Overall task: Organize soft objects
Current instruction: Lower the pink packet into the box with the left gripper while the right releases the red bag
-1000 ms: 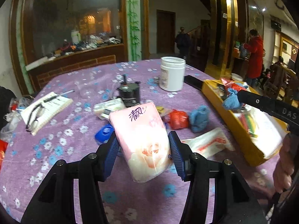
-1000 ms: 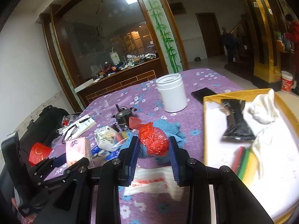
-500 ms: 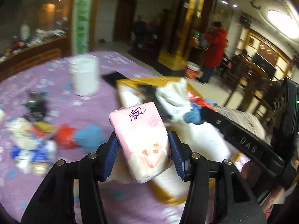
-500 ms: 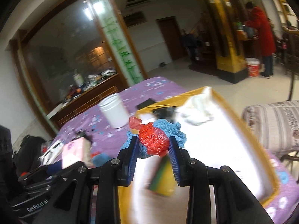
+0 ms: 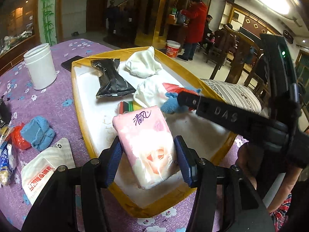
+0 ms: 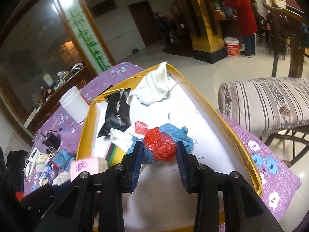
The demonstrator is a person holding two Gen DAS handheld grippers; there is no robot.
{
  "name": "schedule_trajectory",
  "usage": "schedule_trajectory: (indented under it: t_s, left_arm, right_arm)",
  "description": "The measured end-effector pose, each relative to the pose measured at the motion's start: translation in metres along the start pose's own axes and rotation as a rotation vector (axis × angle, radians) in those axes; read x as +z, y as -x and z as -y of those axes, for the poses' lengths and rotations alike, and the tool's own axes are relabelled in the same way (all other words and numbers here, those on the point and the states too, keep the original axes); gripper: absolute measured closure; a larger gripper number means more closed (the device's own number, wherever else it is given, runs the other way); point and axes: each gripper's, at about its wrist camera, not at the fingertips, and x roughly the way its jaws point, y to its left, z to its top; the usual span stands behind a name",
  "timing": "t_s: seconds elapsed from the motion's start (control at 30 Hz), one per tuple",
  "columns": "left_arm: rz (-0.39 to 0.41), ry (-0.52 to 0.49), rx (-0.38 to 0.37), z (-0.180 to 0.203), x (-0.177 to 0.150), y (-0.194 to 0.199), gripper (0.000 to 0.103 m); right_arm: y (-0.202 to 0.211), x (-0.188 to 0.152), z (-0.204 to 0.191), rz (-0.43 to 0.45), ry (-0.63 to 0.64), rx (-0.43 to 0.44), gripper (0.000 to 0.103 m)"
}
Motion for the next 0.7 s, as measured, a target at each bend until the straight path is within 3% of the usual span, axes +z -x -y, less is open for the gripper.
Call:
schedule_trajectory:
  t_s: [0.23,0.37,0.53,0.7]
  left_arm:
    - [0.048,0.019,0.003,-0.004,0.002,0.007,0.047]
    - [0.089,0.025,-0.035,-0.005,0.003,0.017,0.035]
    - [0.116,0.023,-0.009,-0.004,0.006,0.023,0.034]
    - [0.127,0.112,0.011,-0.023,0.011,0.039,0.034]
  right_arm:
    - [0.016,0.002,0.003,0.072,-0.030,0.039,0.051]
    - [0.033,0.004,-0.002,0.132,-0.024,0.076,0.051]
    - [0.052,0.007,-0.007,0.191,-0.024,0.087,0.051]
    - [0.065,0.008,-0.016,0.217,0.001,0.107,0.051]
